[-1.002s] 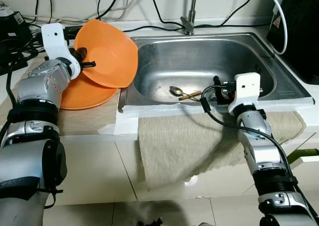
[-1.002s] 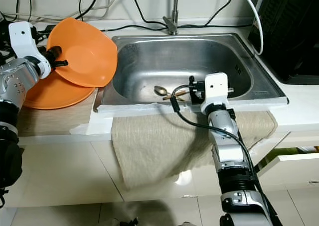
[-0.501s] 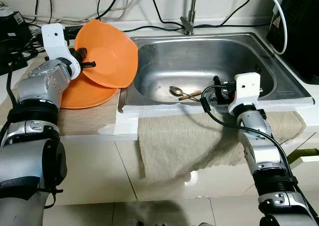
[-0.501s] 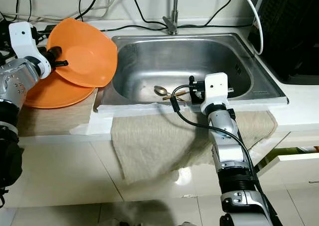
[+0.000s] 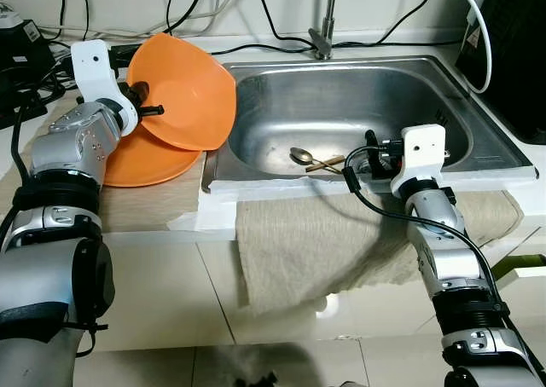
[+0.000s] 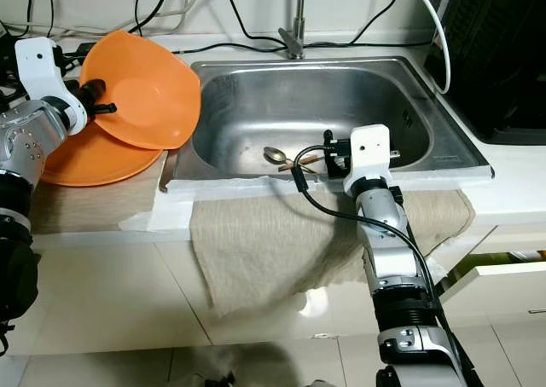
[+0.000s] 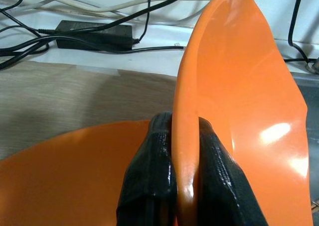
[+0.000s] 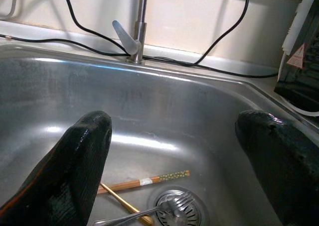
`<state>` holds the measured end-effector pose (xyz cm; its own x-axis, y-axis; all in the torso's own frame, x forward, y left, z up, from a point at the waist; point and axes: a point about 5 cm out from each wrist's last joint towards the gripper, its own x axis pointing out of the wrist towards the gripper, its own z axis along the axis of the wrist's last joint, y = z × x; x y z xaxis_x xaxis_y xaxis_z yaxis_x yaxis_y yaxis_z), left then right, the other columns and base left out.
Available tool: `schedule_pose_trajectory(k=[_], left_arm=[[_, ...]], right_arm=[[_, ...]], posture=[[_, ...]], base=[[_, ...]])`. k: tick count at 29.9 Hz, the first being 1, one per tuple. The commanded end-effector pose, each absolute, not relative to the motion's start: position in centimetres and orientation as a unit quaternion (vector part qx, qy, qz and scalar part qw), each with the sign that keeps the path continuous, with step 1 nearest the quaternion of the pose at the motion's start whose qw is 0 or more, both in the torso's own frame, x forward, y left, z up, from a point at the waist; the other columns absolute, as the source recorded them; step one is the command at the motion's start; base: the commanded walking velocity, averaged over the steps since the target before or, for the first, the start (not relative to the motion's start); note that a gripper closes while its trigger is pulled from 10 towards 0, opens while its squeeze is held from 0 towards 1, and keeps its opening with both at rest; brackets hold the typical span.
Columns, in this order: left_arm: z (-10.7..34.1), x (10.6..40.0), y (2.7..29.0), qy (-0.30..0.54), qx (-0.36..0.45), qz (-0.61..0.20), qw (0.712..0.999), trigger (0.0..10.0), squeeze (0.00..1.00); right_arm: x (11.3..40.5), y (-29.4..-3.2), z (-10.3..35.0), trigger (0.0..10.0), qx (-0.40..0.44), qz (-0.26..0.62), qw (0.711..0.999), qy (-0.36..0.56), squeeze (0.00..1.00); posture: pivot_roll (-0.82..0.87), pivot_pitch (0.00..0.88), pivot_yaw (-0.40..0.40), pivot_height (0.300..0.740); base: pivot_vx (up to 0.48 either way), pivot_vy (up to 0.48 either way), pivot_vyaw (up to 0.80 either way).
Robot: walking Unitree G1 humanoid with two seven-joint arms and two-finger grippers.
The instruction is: Kitchen organization
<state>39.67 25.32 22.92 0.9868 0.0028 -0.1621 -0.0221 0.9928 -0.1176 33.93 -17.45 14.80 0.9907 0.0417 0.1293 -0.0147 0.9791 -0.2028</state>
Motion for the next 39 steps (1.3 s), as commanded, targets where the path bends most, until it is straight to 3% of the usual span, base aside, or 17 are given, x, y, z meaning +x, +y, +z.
schedule_pose_trajectory(k=[1, 39], left_arm=[[21.65, 39.54, 25.37, 0.114, -0.047, 0.013, 0.992, 0.0, 0.00], [21.81, 39.36, 25.47, 0.113, -0.047, 0.012, 0.992, 0.0, 0.00]], right_arm=[[34.19, -17.52, 15.57, 10.0, -0.101, 0.017, 0.991, -0.082, 0.00], [33.79, -17.56, 15.72, 10.0, -0.101, 0.017, 0.991, -0.085, 0.00]], posture=[[-0.07, 0.000, 0.031, 0.740], [-0.07, 0.000, 0.031, 0.740]], base=[[0.000, 0.000, 0.00], [0.000, 0.000, 0.00]])
